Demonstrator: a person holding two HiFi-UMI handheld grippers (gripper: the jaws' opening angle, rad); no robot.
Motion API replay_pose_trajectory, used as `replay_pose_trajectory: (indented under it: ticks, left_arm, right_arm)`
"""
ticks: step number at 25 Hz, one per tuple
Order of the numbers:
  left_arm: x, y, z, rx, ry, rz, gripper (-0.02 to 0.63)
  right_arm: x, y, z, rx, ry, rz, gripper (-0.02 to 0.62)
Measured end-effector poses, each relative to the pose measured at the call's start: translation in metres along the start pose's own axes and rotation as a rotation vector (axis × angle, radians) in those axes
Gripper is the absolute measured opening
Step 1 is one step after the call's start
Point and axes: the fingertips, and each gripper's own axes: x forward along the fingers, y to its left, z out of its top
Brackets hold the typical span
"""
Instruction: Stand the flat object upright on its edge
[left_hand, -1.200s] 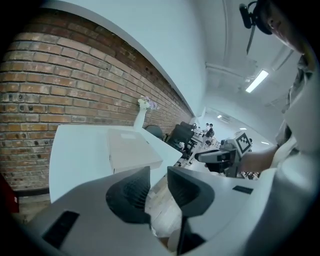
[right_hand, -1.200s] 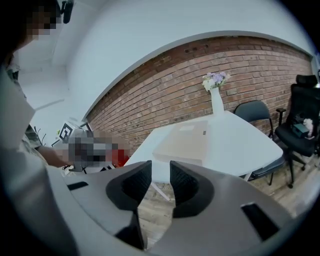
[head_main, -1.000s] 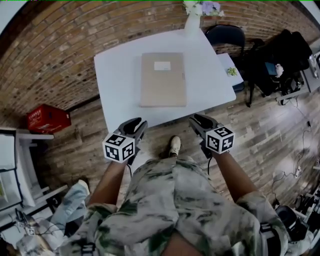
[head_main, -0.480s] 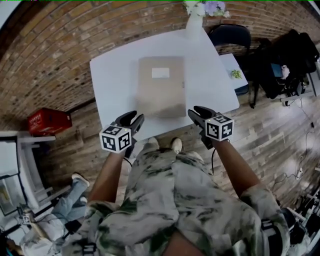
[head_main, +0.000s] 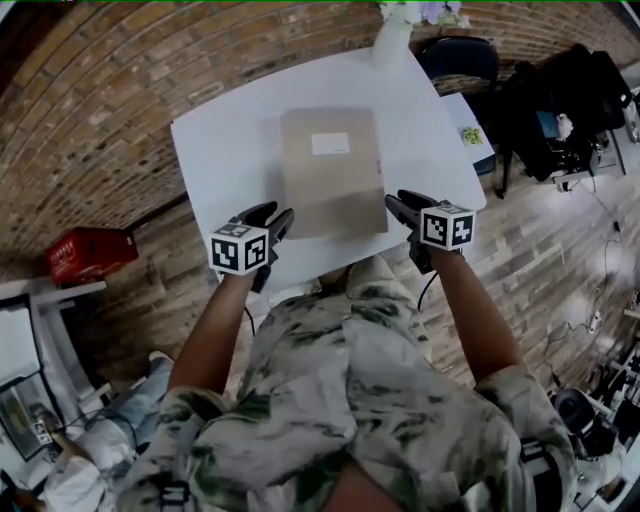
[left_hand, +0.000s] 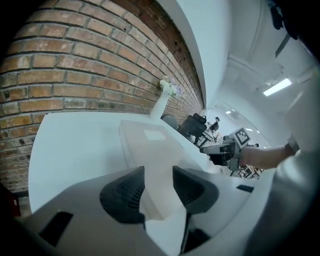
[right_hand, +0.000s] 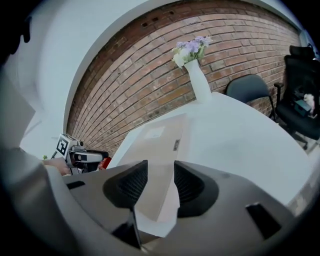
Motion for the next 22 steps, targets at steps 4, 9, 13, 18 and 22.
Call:
replay_pose_trajectory:
  ticks: [4, 9, 13, 18, 22]
  left_arm:
    - [0.014, 0.020, 0.003, -0.058, 0.021, -0.010, 0.183]
    - [0.043, 0.035, 0.019, -0.117, 0.041, -0.018, 0.204]
    - [0.064, 0.045, 0.020, -0.164, 0.078, -0.011, 0.222]
    - [0.087, 0.046, 0.015, -0.236, 0.122, -0.020, 0.236]
    - [0.098, 0.047, 0.008, -0.231, 0.174, -0.001, 0.239]
  right_arm:
    - [0.022, -0.008, 0.008, 0.040, 0.030, 0.020, 0.196]
    - [0.053, -0.024, 0.026, 0.073, 0.097, 0.053, 0.204]
    - [0.074, -0.035, 0.025, 0.078, 0.177, 0.080, 0.213]
    - [0.086, -0.042, 0.026, 0.102, 0.244, 0.132, 0.213]
    - [0.088, -0.044, 0.024, 0.113, 0.279, 0.160, 0.210]
